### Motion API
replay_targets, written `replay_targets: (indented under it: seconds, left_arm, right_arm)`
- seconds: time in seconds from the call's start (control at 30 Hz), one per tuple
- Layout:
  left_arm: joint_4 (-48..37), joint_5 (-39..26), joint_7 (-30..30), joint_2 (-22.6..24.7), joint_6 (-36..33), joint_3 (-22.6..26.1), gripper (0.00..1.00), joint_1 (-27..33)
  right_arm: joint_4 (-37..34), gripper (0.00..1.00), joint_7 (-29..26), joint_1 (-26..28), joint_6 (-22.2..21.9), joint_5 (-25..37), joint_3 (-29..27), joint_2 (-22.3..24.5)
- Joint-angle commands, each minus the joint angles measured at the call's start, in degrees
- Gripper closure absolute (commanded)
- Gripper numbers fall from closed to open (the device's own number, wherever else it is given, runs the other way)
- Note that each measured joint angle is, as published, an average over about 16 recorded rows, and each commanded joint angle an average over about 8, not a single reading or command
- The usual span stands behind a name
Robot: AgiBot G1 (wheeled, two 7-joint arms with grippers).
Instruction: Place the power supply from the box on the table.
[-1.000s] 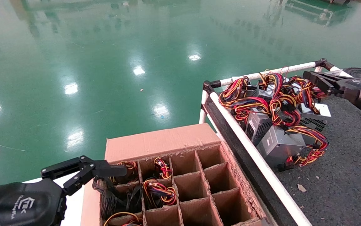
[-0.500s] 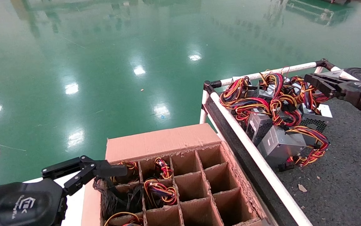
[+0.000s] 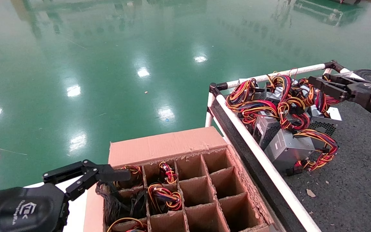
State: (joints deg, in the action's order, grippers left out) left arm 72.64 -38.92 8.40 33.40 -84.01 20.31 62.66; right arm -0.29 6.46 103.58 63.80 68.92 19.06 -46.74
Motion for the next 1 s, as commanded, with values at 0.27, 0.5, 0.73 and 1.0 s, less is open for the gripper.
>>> replay_targets:
  seconds: [0.27, 0.5, 0.73, 1.0]
  left_arm:
    - [0.0, 0.0, 0.0, 0.0, 0.0, 0.0, 0.0, 0.0]
    - [0.0, 0.0, 0.0, 0.0, 0.0, 0.0, 0.0, 0.0]
    - [0.0, 0.0, 0.0, 0.0, 0.0, 0.0, 0.0, 0.0]
    - [0.0, 0.0, 0.0, 0.0, 0.0, 0.0, 0.0, 0.0]
  right_arm:
    - [0.02, 0.0, 0.02, 0.03, 0.02, -0.08, -0.04, -0.03]
    - [0.02, 0.0, 0.03, 0.03, 0.04, -0.12, -0.07, -0.05]
    - [0.02, 0.0, 0.03, 0.03, 0.04, -0.16, -0.1, -0.07]
    - [0.02, 0.0, 0.03, 0.03, 0.04, -0.17, -0.1, -0.07]
